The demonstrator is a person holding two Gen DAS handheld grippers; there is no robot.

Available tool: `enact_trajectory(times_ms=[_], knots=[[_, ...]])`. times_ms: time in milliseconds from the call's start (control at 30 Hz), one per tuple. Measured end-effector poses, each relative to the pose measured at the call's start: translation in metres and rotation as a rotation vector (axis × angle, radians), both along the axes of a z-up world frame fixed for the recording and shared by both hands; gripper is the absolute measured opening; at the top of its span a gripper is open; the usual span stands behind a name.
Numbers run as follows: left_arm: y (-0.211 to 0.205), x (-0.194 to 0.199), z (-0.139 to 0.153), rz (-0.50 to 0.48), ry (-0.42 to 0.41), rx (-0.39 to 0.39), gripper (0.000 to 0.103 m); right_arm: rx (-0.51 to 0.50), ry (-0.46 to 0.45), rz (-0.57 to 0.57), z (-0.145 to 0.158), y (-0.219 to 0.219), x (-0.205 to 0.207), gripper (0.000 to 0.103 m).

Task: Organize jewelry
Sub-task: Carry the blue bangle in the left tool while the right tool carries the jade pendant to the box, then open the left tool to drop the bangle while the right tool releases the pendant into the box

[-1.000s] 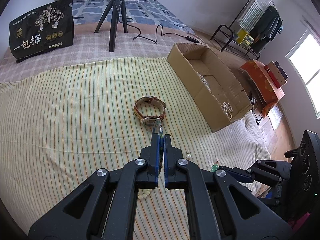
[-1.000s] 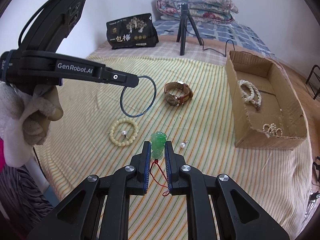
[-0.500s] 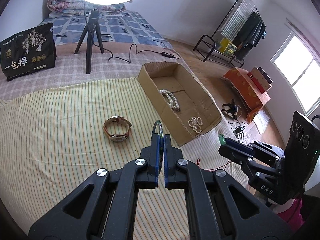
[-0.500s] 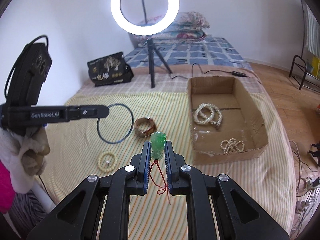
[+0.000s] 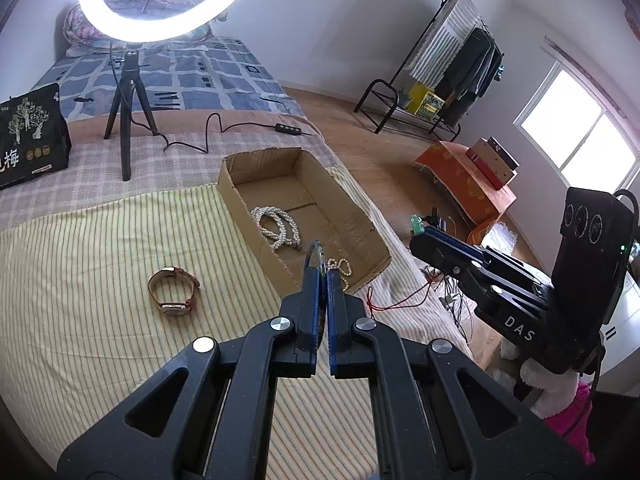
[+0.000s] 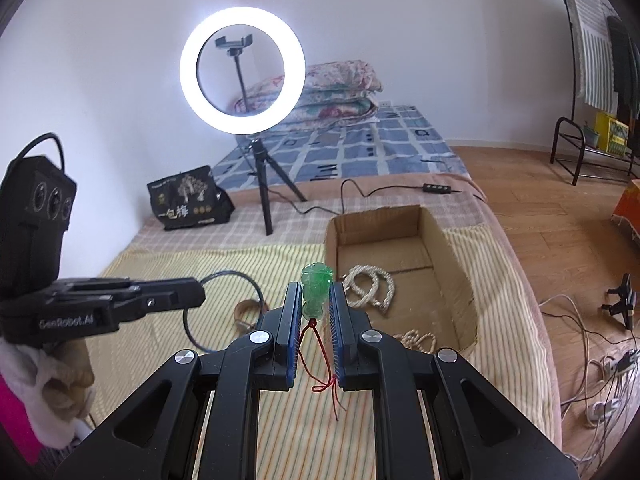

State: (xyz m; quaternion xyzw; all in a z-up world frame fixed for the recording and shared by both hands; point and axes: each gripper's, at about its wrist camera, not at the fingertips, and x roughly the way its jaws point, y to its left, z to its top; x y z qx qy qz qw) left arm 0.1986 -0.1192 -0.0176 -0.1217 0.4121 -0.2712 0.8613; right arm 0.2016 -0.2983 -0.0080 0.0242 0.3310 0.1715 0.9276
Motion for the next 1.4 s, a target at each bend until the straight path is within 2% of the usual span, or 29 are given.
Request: enact_trajectory(times_ms=[200,667,1067,1367,1400], knots=[[-0.015,0.008,-0.003,-0.012,0.013,-0.025,0.001,-0.009,-0.023,-0.06,0.003,-0.014,0.018,0.012],[-0.049,0.035,-0.03,-0.033,0.056,-0.02,0.001,0.027,-0.009,-0.131,-0.022,-0.038,0.061,0.012],[-0.07,0.057,-0.064,-0.049,0.099,0.017,0.001,0.022,0.06,-0.163,-0.056,-0.047,0.093,0.012],[-0.069,0.063,-0.071,-0.045,0.113,0.021,0.001,0.008,0.091,-0.194,-0.068,-0.05,0.103,0.013],[-0.07,0.063,-0.072,-0.047,0.112,0.025,0.001,0.004,0.095,-0.195,-0.069,-0.049,0.105,0.015]])
